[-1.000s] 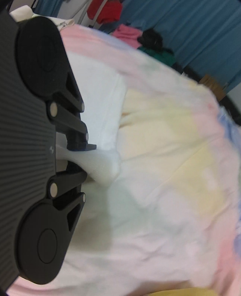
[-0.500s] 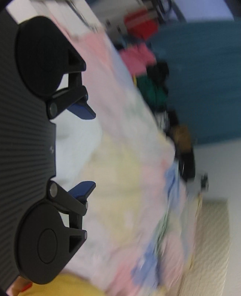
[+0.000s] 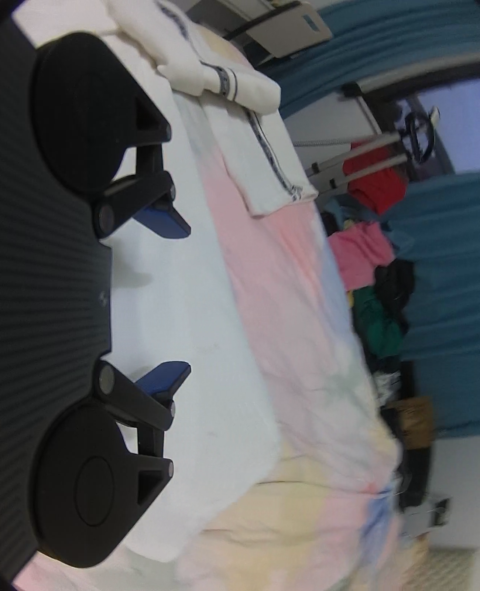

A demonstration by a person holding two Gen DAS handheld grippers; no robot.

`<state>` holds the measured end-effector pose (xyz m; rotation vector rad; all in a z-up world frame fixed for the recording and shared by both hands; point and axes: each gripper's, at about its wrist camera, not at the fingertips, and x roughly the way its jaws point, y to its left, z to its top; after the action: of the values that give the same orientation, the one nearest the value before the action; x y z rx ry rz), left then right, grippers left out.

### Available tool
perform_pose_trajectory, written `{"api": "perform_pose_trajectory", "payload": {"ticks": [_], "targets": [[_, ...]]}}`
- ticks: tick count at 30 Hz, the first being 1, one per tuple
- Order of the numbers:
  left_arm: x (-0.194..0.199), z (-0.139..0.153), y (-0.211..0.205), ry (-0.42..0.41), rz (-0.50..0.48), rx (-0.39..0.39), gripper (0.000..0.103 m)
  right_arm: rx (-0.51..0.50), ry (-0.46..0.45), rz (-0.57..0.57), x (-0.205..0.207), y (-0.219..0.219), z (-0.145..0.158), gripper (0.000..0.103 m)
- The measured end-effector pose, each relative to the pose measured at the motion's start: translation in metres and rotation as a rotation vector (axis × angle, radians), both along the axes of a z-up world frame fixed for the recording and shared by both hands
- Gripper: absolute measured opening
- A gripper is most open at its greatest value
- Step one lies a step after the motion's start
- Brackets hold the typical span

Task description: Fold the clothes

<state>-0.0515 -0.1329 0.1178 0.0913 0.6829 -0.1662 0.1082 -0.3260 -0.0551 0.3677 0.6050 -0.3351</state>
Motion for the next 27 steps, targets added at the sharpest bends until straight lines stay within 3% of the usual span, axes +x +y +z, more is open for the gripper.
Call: {"api": "perform_pose_trajectory", "payload": {"ticks": [2,6,11,20,27], "targets": [[-0.009,-0.009,-0.010,-0.091,-0.037,0.002,0.103,0.023,0.006,-0.004,0.000,-0.001,-0.003,0.075],[0.023,-0.032,-0.010,0.037,-0.009,-0.055,0.102,0.068,0.018,-0.012,0.001,-0.004,-0.009,0.075],[0.077,-0.054,0.015,0.107,0.106,-0.076,0.101,0.125,0.033,-0.022,0.002,-0.007,-0.016,0.075],[0.106,-0.070,0.058,0.269,0.152,-0.077,0.101,0.173,0.042,-0.017,0.003,-0.008,-0.017,0.075],[0.094,-0.045,0.066,0.250,0.138,-0.081,0.102,0.211,0.051,0.009,0.007,-0.006,-0.021,0.075]]}}
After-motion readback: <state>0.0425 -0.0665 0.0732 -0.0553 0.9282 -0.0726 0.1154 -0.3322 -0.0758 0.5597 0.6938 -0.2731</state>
